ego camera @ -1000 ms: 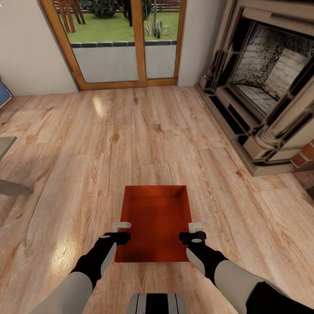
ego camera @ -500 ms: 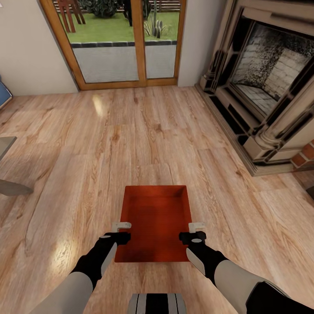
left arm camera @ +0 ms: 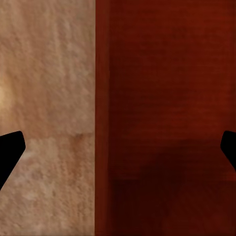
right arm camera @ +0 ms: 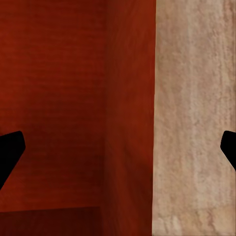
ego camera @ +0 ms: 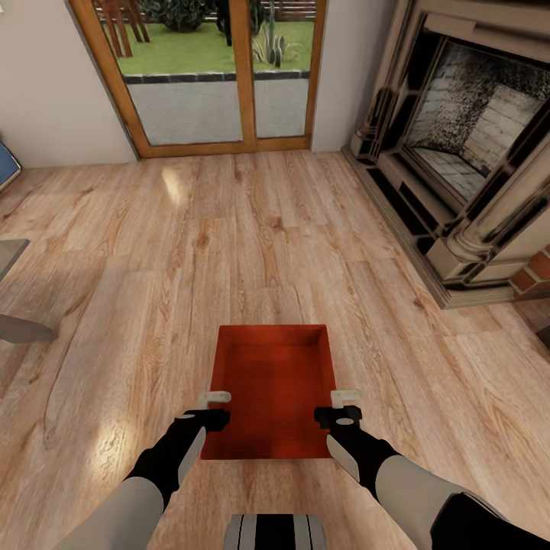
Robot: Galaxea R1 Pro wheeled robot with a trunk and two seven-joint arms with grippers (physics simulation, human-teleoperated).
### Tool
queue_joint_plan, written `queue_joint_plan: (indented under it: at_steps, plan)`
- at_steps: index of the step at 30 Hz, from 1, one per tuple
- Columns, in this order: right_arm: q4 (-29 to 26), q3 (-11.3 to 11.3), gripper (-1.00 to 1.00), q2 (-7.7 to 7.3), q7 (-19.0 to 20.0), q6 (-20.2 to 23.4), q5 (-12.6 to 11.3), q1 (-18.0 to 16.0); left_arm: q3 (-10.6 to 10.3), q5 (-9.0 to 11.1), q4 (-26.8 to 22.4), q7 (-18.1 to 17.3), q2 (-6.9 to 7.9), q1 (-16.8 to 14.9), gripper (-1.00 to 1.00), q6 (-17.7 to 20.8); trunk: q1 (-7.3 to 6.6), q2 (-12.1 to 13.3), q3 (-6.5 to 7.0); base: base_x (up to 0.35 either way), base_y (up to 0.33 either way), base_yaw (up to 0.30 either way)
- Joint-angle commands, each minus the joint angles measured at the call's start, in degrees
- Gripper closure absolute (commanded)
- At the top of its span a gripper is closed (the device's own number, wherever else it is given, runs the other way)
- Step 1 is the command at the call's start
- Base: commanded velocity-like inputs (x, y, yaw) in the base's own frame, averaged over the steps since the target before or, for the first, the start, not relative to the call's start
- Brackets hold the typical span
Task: Move the two storage containers from the living room to the garage. In the garage, place one container on the floor and stack the other container on top of it (either order is fine).
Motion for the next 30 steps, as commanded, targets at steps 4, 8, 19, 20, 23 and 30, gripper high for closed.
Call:
queue_joint_plan:
  at_steps: [4, 8, 19, 20, 23, 30]
  plan:
    - [-0.1, 0.5, -1.00, -0.52, -0.4, 0.4, -0.2, -0.1, -0.2, 0.2, -0.1, 0.3, 0.01, 0.0, -1.00, 0.3, -0.01, 0.0, -0.04, 0.000, 0.000, 0.000]
    - [-0.1, 0.5, -1.00, -0.99, -0.4, 0.4, -0.2, -0.1, -0.2, 0.3, -0.1, 0.3, 0.02, 0.0, -1.00, 0.3, -0.01, 0.0, -0.04, 0.000, 0.000, 0.000]
    - [-0.1, 0.5, -1.00, -1.18, -0.3, 0.4, -0.2, -0.1, -0.2, 0.2, -0.1, 0.3, 0.08, 0.0, -1.00, 0.3, -0.01, 0.0, -0.04, 0.000, 0.000, 0.000]
    - [-0.1, 0.5, -1.00, -1.17, -0.3, 0.4, -0.2, -0.1, -0.2, 0.2, -0.1, 0.3, 0.09, 0.0, -1.00, 0.2, -0.01, 0.0, -0.04, 0.000, 0.000, 0.000]
    - [-0.1, 0.5, -1.00, -1.17, -0.3, 0.4, -0.2, -0.1, -0.2, 0.3, -0.1, 0.3, 0.09, 0.0, -1.00, 0.2, -0.01, 0.0, -0.04, 0.000, 0.000, 0.000]
    - [-0.1, 0.5, -1.00, -0.97, -0.3, 0.3, -0.2, 0.0, -0.1, 0.4, 0.0, 0.3, 0.10, 0.0, -1.00, 0.2, -0.01, 0.0, -0.04, 0.000, 0.000, 0.000]
